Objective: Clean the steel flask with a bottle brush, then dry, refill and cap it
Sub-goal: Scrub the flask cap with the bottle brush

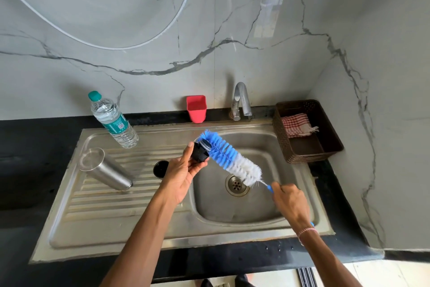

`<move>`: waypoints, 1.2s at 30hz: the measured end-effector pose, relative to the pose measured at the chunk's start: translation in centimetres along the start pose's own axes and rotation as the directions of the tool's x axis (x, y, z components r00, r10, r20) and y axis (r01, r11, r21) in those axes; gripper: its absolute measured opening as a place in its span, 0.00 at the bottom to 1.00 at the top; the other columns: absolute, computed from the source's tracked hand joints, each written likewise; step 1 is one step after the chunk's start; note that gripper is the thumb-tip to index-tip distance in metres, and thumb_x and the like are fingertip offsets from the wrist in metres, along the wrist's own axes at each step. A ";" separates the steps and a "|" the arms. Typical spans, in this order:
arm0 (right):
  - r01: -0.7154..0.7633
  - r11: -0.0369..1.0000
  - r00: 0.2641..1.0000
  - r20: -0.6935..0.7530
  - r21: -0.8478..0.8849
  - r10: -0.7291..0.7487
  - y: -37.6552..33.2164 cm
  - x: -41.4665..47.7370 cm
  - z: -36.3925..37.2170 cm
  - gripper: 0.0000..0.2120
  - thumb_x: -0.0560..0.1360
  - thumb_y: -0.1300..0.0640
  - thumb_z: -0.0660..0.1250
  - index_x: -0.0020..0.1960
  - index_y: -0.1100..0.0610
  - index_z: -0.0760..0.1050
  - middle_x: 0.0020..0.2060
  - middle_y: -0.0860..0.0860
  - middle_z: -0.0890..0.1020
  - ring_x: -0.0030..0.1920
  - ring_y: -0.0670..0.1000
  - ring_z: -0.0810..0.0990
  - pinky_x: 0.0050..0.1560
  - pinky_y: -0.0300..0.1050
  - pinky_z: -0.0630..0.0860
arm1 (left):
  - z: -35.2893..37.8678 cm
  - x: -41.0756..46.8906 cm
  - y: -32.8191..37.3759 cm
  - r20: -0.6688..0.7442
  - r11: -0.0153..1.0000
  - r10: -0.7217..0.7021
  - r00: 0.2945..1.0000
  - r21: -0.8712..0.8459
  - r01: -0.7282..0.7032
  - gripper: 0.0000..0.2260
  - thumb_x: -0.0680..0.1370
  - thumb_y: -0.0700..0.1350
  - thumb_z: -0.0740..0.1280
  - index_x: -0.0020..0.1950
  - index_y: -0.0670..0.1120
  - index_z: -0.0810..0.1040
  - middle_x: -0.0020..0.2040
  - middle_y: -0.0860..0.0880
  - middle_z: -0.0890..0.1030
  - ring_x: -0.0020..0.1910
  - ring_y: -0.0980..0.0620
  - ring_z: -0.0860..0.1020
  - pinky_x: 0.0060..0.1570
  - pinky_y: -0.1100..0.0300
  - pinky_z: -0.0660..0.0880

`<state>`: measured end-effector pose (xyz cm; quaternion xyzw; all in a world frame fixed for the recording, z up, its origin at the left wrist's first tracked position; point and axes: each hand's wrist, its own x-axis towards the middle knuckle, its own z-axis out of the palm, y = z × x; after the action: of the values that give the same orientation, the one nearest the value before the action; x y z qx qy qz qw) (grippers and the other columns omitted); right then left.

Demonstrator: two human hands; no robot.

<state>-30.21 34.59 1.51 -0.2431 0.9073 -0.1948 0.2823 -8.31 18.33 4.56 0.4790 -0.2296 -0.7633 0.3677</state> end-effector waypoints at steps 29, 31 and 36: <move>0.001 0.996 0.984 -0.178 -0.086 -0.016 -0.6 0.1 -2.5 0.23 0.78 0.46 0.60 0.34 0.62 0.77 0.28 0.55 0.76 0.30 0.55 0.72 0.37 0.49 0.68 | -1.1 1.3 -1.9 0.048 0.996 0.081 0.996 0.030 -0.082 0.16 0.83 0.49 0.66 0.55 0.35 0.83 0.53 0.40 0.87 0.54 0.48 0.86 0.55 0.54 0.84; 0.029 0.996 0.985 -0.167 -0.080 -0.042 -1.6 0.1 -1.9 0.23 0.78 0.46 0.60 0.33 0.62 0.75 0.30 0.57 0.77 0.33 0.60 0.72 0.38 0.50 0.69 | -0.7 1.1 -2.7 0.124 0.989 0.073 0.990 0.116 -0.088 0.16 0.82 0.47 0.67 0.56 0.34 0.83 0.54 0.40 0.87 0.55 0.48 0.85 0.59 0.52 0.83; 0.044 0.999 0.987 -0.152 -0.033 -0.048 -3.5 0.0 -1.1 0.21 0.79 0.47 0.60 0.36 0.62 0.76 0.28 0.53 0.72 0.37 0.62 0.72 0.40 0.50 0.68 | -0.1 0.9 -3.4 0.188 0.989 0.066 0.980 0.119 -0.090 0.13 0.83 0.45 0.66 0.55 0.37 0.84 0.54 0.40 0.87 0.55 0.48 0.85 0.59 0.52 0.82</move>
<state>-29.75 31.97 4.05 -0.2524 0.9232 -0.2060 0.2040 -9.61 19.80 1.62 0.4195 -0.3292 -0.7731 0.3435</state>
